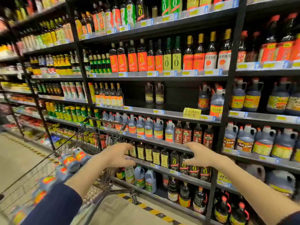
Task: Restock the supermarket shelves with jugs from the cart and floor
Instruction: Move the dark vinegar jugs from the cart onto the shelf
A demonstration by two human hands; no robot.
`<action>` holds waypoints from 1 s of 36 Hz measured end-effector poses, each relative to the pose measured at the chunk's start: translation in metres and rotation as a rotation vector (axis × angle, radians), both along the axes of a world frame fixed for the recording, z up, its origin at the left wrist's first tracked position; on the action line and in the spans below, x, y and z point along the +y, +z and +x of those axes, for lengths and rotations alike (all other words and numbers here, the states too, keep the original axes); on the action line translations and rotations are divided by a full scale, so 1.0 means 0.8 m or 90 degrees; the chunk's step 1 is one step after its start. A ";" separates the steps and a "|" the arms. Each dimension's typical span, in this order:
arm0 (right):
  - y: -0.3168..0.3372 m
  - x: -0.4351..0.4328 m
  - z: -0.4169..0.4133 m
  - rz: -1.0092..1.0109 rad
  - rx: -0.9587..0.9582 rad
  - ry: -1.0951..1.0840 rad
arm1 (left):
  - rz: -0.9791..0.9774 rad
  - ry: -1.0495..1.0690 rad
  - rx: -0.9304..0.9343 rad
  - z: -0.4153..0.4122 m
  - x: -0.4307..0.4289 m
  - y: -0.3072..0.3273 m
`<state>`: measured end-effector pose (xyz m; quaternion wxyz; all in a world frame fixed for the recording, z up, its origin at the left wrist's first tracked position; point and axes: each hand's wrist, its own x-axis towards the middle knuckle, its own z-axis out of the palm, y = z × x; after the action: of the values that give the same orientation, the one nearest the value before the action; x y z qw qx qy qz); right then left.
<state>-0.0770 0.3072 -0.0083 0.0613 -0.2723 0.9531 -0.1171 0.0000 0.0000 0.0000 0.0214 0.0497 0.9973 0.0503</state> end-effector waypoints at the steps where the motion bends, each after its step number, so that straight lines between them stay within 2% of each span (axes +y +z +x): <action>1: -0.001 -0.009 -0.008 -0.014 -0.008 0.015 | 0.002 0.009 -0.004 -0.001 -0.005 0.001; 17: -0.009 -0.217 -0.160 0.010 -0.003 0.240 | 0.018 0.282 -0.032 -0.024 -0.135 -0.011; 22: -0.010 -0.288 -0.192 0.009 0.000 0.320 | 0.031 0.358 0.044 -0.022 -0.181 -0.028; 36: -0.034 -0.478 -0.183 -0.008 -0.044 0.527 | -0.001 0.556 0.078 0.046 -0.261 -0.053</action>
<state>-0.2236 -0.0753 -0.0355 0.1336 -0.6291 0.7596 -0.0971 0.0366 -0.2091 -0.0424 -0.0614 -0.3737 0.9241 0.0509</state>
